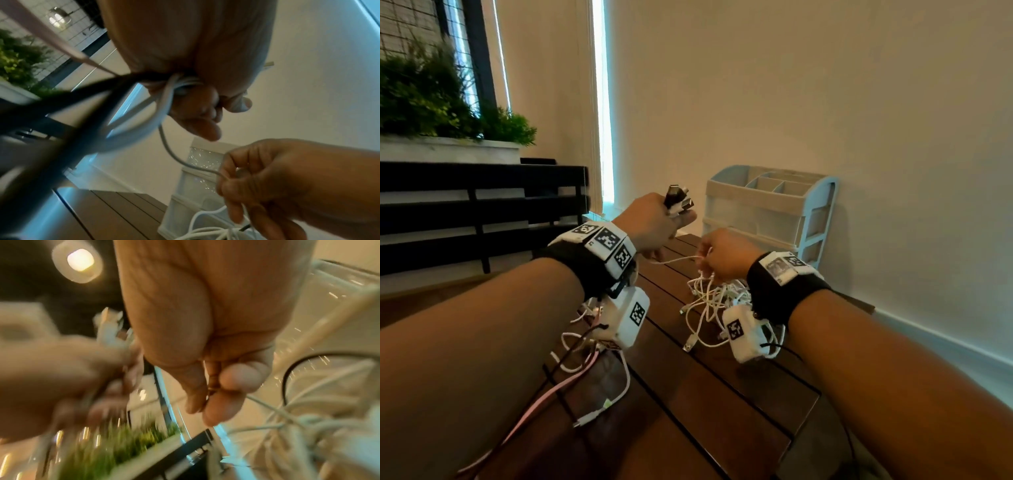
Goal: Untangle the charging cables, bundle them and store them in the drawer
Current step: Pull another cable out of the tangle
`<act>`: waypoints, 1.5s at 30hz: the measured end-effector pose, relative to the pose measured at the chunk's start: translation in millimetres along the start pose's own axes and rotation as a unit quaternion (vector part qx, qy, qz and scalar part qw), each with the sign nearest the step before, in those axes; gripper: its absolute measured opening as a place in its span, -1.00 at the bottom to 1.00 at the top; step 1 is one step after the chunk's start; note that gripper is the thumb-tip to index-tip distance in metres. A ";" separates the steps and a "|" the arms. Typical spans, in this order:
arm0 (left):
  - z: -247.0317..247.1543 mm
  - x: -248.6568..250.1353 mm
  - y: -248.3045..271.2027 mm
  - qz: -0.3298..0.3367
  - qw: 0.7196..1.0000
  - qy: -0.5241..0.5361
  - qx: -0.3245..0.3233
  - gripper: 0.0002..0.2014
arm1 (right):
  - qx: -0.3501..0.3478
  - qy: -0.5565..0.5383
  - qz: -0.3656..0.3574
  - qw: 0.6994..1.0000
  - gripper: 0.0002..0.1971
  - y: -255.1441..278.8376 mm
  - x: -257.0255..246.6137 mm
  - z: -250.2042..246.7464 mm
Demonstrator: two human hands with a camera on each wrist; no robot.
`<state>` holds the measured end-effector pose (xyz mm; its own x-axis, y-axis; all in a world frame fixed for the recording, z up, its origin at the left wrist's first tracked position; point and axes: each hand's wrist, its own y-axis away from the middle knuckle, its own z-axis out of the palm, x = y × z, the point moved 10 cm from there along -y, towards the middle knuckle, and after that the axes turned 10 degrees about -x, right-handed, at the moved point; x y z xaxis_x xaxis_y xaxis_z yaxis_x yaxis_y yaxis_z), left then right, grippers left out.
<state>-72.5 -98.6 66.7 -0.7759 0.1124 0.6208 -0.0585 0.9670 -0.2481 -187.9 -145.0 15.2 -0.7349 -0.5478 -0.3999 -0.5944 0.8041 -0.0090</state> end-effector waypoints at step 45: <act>-32.3 6.9 -3.4 0.003 0.994 -0.099 0.051 -0.74 | -0.102 0.151 -0.035 0.983 -0.68 13.8 7.7 11.6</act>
<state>-57.4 -93.7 95.8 -0.8839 0.0608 0.4636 -0.1097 0.9369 -0.3320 -198.0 -135.5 1.3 -0.7347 -0.6686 -0.1145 -0.6776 0.7156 0.1694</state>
